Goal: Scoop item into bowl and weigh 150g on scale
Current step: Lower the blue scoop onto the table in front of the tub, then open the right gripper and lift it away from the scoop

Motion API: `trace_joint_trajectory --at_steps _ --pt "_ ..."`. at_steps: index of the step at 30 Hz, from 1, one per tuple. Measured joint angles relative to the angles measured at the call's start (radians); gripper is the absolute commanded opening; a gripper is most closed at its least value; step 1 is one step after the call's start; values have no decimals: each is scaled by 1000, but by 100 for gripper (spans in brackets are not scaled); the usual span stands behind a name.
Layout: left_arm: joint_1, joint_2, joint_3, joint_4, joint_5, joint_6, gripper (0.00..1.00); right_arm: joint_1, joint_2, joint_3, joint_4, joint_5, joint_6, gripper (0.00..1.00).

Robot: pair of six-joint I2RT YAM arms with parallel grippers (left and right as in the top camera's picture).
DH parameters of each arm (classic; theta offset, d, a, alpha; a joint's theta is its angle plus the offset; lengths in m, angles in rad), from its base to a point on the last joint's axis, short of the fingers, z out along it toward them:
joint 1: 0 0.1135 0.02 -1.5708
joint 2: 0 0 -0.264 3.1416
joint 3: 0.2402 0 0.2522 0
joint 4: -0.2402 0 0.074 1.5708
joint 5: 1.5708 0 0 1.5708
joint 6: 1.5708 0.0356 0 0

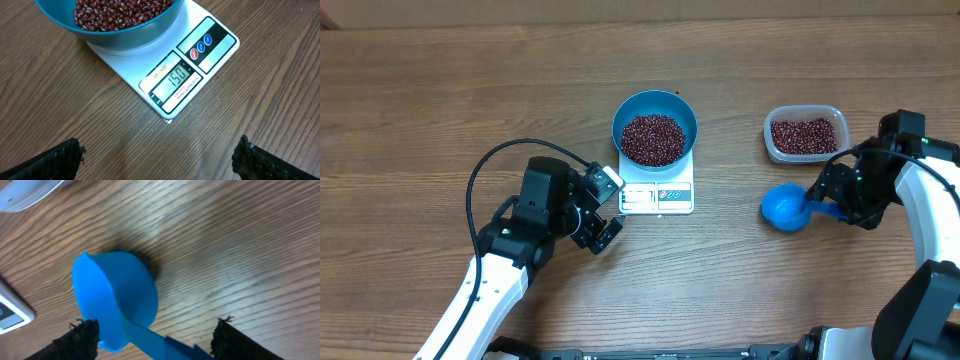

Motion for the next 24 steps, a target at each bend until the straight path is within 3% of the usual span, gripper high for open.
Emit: trace_joint_trajectory --at_steps 6,14,24 --pt "0 0 0 0 0 0 100 0 0 0 27 39 49 93" --pt "0 0 0 0 0 0 100 0 0 0 67 85 110 100" --pt "0 0 0 0 0 0 100 0 0 1 99 150 162 100"
